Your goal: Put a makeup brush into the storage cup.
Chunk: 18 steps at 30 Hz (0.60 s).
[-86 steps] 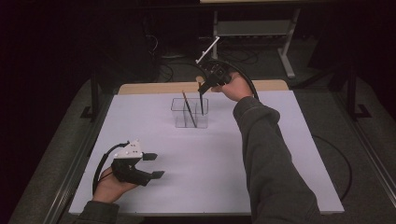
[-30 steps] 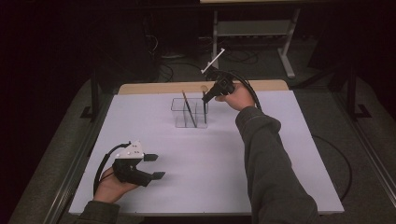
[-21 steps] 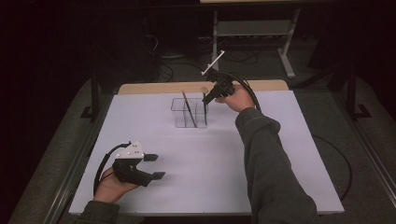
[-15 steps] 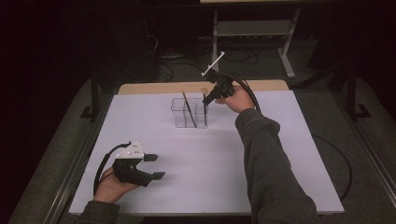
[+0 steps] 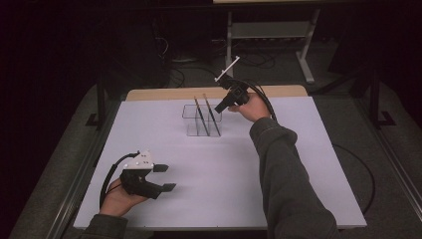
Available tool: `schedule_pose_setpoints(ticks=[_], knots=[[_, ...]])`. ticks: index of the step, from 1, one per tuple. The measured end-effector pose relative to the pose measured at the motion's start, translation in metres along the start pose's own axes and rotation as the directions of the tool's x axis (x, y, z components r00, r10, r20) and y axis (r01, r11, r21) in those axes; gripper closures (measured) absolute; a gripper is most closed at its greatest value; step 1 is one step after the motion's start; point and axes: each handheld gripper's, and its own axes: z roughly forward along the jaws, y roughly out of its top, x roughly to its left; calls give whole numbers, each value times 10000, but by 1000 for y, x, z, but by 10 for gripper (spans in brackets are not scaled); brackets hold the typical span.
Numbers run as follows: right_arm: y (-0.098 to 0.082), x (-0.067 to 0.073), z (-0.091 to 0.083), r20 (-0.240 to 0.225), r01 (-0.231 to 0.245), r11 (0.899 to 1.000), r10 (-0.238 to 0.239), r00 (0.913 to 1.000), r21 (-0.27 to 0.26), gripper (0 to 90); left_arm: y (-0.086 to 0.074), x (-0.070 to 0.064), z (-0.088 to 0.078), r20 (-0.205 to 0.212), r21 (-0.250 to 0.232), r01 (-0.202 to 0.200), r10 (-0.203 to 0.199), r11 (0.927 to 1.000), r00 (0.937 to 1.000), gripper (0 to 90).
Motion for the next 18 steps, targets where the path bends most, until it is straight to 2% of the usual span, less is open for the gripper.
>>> schedule_pose_setpoints(ticks=[9,18], knots=[[-4,0,-5,-91,-175,9997,173,9998,-189,695,0,1,0,-28,49,-153,153,9999,9999,303],[-14,-2,-13,8,-182,9974,183,9998,-693,618,0,2,0,-23,65,-109,109,9999,9999,300]])
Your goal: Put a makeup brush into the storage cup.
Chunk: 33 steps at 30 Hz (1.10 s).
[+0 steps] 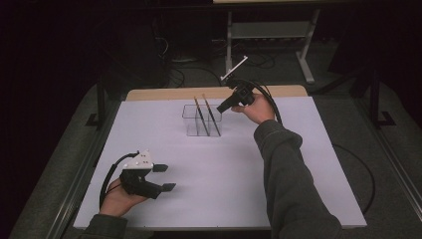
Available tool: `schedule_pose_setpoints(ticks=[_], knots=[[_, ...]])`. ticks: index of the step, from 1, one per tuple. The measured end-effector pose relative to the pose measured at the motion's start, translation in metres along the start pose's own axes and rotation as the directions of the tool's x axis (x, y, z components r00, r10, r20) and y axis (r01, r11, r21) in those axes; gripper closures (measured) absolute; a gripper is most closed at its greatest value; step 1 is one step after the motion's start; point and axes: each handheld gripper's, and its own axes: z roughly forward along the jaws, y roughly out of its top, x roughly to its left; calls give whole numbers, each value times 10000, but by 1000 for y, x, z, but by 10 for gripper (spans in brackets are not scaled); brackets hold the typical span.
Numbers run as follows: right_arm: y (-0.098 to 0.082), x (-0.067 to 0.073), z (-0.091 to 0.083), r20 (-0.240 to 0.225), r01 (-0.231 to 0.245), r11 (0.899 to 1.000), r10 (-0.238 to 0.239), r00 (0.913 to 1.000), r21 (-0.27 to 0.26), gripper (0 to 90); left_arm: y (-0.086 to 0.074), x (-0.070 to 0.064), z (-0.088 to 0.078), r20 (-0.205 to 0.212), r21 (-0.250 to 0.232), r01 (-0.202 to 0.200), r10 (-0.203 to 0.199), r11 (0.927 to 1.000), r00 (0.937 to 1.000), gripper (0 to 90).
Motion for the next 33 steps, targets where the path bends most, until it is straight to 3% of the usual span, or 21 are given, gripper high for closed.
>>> schedule_pose_setpoints(ticks=[16,25,33], knots=[[-17,3,-12,-127,-441,9979,435,9990,-471,498,-1,1,0,-57,70,45,-44,10000,10000,292],[-25,3,-15,-53,-321,9973,318,9995,-653,466,-2,3,-1,-72,195,4,-3,9998,10000,289],[-34,10,-21,-141,-348,9951,337,9993,-923,453,-2,1,0,-73,19,163,-163,9999,9998,286]])
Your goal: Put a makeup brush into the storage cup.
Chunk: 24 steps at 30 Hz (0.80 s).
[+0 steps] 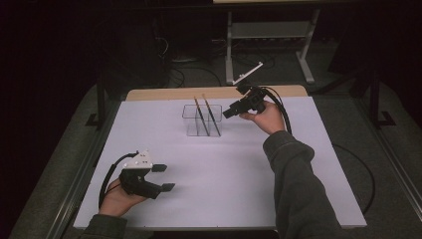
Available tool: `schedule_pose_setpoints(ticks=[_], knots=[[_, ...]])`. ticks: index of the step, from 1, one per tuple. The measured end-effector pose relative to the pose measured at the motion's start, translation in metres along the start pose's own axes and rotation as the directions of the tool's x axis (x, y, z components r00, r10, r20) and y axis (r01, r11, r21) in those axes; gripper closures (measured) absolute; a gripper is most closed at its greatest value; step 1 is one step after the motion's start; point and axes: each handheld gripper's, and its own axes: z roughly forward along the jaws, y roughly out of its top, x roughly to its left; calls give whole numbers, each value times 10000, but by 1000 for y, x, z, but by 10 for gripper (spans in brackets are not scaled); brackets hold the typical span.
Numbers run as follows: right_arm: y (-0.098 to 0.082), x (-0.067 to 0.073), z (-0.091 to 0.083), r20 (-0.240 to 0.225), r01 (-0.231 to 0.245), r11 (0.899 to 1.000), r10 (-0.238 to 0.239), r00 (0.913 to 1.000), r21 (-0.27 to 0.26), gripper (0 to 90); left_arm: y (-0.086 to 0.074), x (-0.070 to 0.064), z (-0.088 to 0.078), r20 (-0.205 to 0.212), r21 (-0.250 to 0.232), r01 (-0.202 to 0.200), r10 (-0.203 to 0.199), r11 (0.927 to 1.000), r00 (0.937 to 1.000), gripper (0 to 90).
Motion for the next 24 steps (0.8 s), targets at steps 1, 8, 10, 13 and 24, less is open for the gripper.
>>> schedule_pose_setpoints(ticks=[1,8,10,13,24], knots=[[-1,0,-1,41,75,10000,-75,10000,35,452,0,0,0,-3,0,-2,2,10000,10000,285],[-9,3,-9,81,203,9998,-203,9998,-50,438,-1,1,0,-7,28,66,-66,10000,10000,283],[-10,6,-12,58,43,9999,-43,10000,-123,429,-1,1,-1,-38,15,52,-52,10000,10000,282],[-14,6,-15,124,180,9996,-178,9998,-216,418,-1,1,-1,-20,1,96,-96,10000,10000,281],[-27,12,-21,122,-14,9991,19,9999,-415,362,-1,3,-2,-106,-12,105,-105,9999,9999,252]])
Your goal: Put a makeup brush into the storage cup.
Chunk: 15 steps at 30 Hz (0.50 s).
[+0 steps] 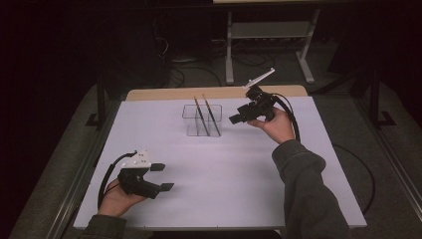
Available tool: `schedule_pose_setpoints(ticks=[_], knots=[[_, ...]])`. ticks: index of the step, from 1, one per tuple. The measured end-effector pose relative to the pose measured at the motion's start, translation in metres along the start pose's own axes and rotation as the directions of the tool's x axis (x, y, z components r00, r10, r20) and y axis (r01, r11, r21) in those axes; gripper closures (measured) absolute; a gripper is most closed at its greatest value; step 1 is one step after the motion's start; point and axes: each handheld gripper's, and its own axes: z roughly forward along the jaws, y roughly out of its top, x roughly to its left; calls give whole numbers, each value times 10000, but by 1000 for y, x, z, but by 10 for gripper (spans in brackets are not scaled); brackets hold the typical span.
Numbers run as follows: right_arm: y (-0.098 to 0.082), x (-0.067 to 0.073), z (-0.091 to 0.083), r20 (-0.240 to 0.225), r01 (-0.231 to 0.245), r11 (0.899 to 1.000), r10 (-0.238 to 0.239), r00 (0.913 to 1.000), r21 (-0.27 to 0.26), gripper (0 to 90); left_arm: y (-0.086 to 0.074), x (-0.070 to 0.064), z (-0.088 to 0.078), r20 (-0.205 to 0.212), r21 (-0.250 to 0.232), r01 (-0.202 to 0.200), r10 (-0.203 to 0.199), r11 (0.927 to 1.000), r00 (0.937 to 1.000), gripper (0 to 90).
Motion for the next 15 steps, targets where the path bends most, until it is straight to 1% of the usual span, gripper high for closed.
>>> schedule_pose_setpoints(ticks=[4,7,8,9,10,11,14,15], knots=[[-5,1,-1,39,-81,10000,81,10000,31,345,0,0,-1,-27,-28,76,-76,10000,10000,243],[-9,3,-3,68,-44,10000,44,10000,-82,339,0,0,-1,-31,-57,133,-134,9999,9999,237],[-10,4,-4,89,-125,9999,126,9999,-93,333,0,0,-1,-18,-102,163,-163,9998,9999,235],[-11,4,-4,94,9,9999,-8,10000,-129,329,0,0,-1,-13,-102,166,-166,9998,9999,234],[-12,5,-5,111,-116,9999,118,9999,-103,329,0,0,-1,-21,-87,172,-172,9998,9999,232],[-14,5,-5,144,-38,9999,40,9999,-157,328,0,0,-1,-23,-93,197,-197,9998,9998,229],[-17,6,-7,144,-18,9998,21,9999,-198,323,0,0,-1,-25,-108,213,-213,9997,9998,225],[-18,5,-7,160,96,9998,-93,9998,-193,321,0,0,-1,-21,-142,230,-231,9996,9997,226]])
